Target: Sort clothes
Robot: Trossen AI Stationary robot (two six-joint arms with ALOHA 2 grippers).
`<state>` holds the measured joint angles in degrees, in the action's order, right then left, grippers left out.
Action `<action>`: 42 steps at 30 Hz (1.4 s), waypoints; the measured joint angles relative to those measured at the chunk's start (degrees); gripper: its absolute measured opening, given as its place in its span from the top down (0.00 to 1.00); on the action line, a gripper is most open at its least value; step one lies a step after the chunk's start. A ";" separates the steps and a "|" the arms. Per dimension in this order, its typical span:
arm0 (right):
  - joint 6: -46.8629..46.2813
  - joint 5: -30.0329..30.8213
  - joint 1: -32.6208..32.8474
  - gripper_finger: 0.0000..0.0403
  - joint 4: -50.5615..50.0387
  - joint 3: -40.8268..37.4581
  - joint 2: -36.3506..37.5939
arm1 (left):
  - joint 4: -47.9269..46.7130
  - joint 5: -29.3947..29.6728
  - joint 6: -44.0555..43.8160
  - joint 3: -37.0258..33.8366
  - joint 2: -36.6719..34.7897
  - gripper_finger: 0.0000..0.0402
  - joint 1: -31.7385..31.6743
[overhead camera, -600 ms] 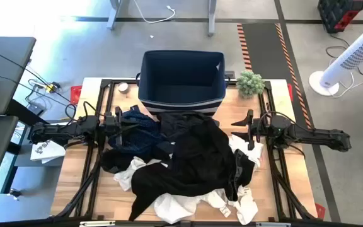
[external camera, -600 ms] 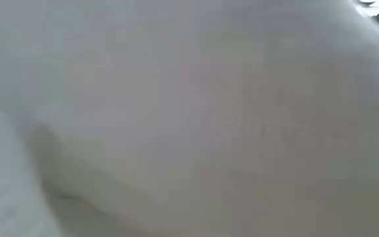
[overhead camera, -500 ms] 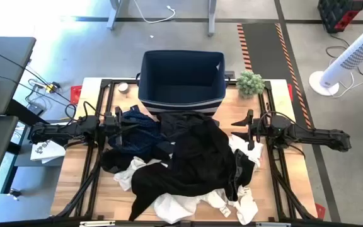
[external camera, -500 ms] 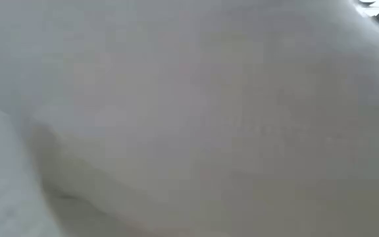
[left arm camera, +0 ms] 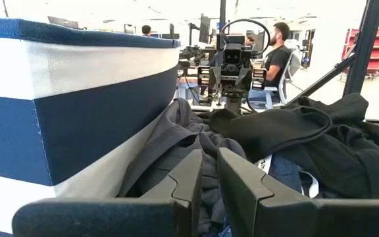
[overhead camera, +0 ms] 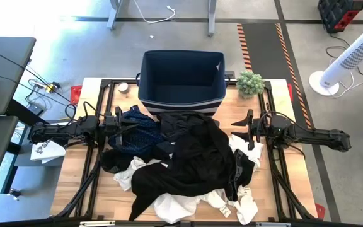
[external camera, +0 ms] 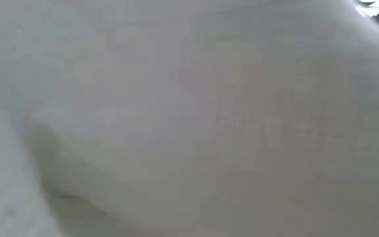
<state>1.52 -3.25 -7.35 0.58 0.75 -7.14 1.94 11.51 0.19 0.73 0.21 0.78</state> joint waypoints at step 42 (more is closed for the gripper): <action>0.00 -0.02 0.02 0.54 0.00 0.00 -0.01 | 13.40 -14.29 -13.96 28.02 28.72 0.88 2.39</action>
<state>1.52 -3.27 -7.33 0.58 0.75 -7.15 15.34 -2.78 -13.78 28.75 28.92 3.17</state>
